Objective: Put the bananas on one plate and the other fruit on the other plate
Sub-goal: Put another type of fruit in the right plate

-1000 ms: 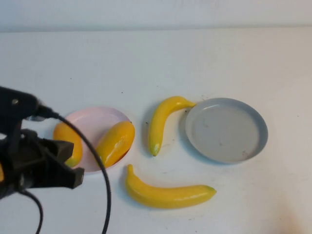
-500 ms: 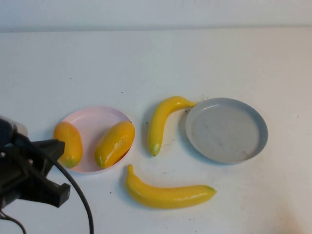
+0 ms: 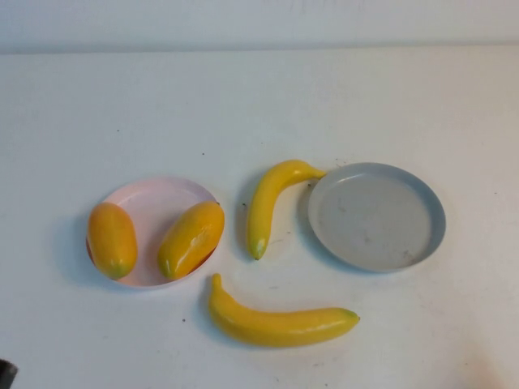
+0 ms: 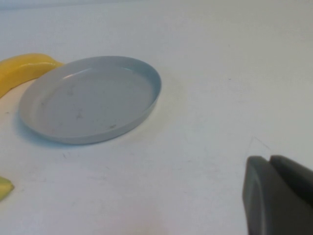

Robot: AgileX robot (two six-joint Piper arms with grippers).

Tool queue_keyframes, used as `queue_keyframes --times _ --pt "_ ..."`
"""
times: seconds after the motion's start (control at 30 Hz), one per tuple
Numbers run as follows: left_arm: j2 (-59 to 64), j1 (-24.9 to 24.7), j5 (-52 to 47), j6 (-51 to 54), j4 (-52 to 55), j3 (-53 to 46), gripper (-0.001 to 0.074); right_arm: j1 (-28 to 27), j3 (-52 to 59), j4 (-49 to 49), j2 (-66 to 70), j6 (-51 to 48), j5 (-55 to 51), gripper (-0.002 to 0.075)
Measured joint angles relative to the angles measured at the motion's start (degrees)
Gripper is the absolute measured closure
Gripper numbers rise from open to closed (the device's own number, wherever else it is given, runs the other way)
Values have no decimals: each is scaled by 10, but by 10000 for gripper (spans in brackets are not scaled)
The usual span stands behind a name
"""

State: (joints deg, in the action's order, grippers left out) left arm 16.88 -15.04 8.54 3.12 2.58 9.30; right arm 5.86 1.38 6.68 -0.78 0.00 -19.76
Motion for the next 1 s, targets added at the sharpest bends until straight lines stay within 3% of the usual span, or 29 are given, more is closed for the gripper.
queue_keyframes --times 0.13,0.23,0.47,0.8,1.0 --pt "-99 72 5 2 -16 -43 735 0 0 0 0 0 0 741" --pt "-156 97 0 3 -16 -71 735 0 0 0 0 0 0 741" --pt "-175 98 -58 3 -16 -106 735 0 1 0 0 0 -1 741" --pt "-175 98 -275 -13 -16 -108 735 0 1 0 0 0 -1 741" --pt "-175 98 -299 -16 -15 -108 735 0 1 0 0 0 -1 742"
